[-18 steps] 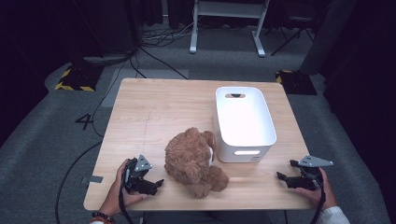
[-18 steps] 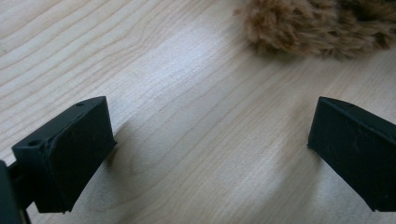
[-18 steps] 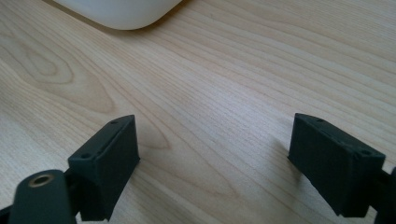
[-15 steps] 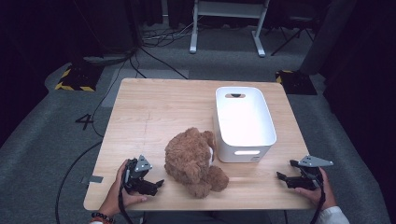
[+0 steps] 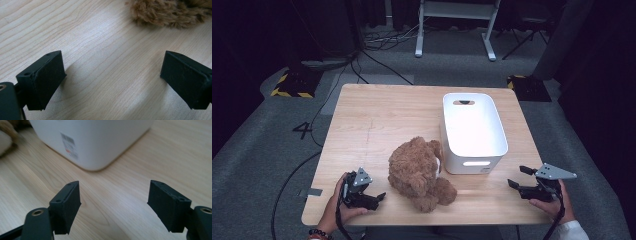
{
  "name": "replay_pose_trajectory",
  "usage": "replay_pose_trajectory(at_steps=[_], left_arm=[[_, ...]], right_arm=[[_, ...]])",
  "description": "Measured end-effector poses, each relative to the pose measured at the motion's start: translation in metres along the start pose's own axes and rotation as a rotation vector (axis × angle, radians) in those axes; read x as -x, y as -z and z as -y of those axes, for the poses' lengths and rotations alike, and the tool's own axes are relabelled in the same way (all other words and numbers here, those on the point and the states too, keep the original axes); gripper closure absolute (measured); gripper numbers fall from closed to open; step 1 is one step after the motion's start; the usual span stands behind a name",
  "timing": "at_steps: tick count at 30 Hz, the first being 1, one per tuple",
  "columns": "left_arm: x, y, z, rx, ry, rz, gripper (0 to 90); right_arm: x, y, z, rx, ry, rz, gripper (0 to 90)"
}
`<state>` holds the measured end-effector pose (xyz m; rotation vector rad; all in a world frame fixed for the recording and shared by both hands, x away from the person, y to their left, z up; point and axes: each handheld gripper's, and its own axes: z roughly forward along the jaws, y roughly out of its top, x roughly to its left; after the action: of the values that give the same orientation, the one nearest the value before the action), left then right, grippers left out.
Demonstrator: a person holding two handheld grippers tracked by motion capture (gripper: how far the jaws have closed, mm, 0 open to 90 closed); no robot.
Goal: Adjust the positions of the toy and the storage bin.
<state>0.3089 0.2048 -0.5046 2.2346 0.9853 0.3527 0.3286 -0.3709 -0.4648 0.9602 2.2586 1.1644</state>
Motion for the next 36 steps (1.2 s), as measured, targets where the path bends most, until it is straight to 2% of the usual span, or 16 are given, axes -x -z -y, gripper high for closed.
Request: replay_pose_trajectory(at_steps=[1,2,3,4,5,7,10,16,22,27,29,36], left_arm=[[0.000,0.000,0.000,0.000,0.001,0.000,5.4],[0.000,0.000,0.000,0.000,0.000,0.000,5.4],[0.000,0.000,0.000,0.000,0.000,0.000,5.4],[0.000,0.000,0.000,0.000,0.000,0.000,5.4],[0.000,0.000,0.000,0.000,0.000,-0.001,5.4],[0.000,0.000,0.000,0.000,0.001,-0.001,5.4],[0.000,0.000,0.000,0.000,0.000,-0.001,5.4],[0.000,0.000,0.000,0.000,-0.001,-0.001,5.4],[0.000,0.000,0.000,0.000,0.000,0.001,5.4],[0.000,0.000,0.000,0.000,0.000,0.000,5.4],[0.000,0.000,0.000,0.000,0.000,0.000,5.4],[0.000,0.000,0.000,0.000,0.000,-0.001,5.4]], right_arm=[[0.000,0.000,0.000,0.000,0.000,0.000,26.4],[-0.003,0.003,-0.010,0.010,0.035,-0.004,26.3],[-0.003,0.005,-0.016,0.018,0.047,-0.012,26.2],[-0.003,0.005,-0.016,0.018,0.047,-0.012,26.2],[-0.003,0.006,-0.028,0.038,0.055,-0.025,26.3],[-0.004,0.007,-0.032,0.048,0.064,-0.025,26.4],[-0.007,0.008,-0.049,0.076,0.090,-0.028,26.4],[-0.012,0.012,-0.067,0.107,0.117,-0.035,26.3],[-0.019,0.014,-0.092,0.113,0.171,-0.054,26.3],[-0.022,0.010,-0.103,0.117,0.191,-0.070,27.0],[-0.025,0.002,-0.110,0.096,0.199,-0.091,27.1],[-0.033,-0.018,-0.121,0.057,0.218,-0.122,28.4]])
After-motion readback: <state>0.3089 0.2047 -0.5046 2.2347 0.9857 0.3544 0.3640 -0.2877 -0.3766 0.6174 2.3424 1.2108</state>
